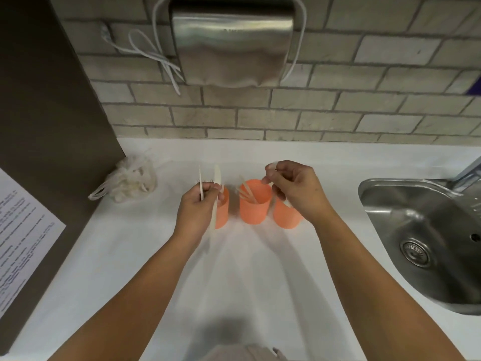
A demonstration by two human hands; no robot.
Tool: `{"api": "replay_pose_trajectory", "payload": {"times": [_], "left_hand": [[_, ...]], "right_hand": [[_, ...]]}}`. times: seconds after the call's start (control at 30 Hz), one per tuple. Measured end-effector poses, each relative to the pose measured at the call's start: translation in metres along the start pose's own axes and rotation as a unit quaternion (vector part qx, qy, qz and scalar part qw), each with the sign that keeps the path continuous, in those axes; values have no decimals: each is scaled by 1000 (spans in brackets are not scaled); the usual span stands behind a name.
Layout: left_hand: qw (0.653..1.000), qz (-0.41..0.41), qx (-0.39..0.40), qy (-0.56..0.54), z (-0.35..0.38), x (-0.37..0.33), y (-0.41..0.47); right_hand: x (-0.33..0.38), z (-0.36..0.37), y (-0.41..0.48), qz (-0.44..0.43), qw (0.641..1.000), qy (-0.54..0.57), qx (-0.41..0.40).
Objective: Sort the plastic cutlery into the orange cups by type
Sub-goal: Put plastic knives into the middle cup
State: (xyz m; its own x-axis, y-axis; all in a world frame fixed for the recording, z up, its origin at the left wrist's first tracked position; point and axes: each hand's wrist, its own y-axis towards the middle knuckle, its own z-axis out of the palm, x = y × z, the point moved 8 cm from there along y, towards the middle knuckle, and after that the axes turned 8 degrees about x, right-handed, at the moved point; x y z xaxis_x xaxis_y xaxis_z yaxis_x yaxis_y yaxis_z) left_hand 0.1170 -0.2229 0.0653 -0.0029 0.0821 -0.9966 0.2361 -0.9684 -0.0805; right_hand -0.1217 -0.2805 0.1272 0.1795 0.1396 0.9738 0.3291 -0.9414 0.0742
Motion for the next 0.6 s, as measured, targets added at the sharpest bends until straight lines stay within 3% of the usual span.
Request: {"api": "replay_pose_trajectory", "payload": {"times": [0.1,0.23,0.43,0.6], "left_hand": [[1000,-12,-2,4,3,2,8],[1000,-18,-2,9,10,1,17],[1000,-10,-9,22,16,0,28],[1000,-9,-3,15,20,1,33]], "right_hand": [[-7,-6,15,-5,993,-107,-51],[-18,-3,30,-5,988,-132,-77],[-21,1,47,-18,974,-215,-76],[-32,7,53,25,951,-307,-41]]}}
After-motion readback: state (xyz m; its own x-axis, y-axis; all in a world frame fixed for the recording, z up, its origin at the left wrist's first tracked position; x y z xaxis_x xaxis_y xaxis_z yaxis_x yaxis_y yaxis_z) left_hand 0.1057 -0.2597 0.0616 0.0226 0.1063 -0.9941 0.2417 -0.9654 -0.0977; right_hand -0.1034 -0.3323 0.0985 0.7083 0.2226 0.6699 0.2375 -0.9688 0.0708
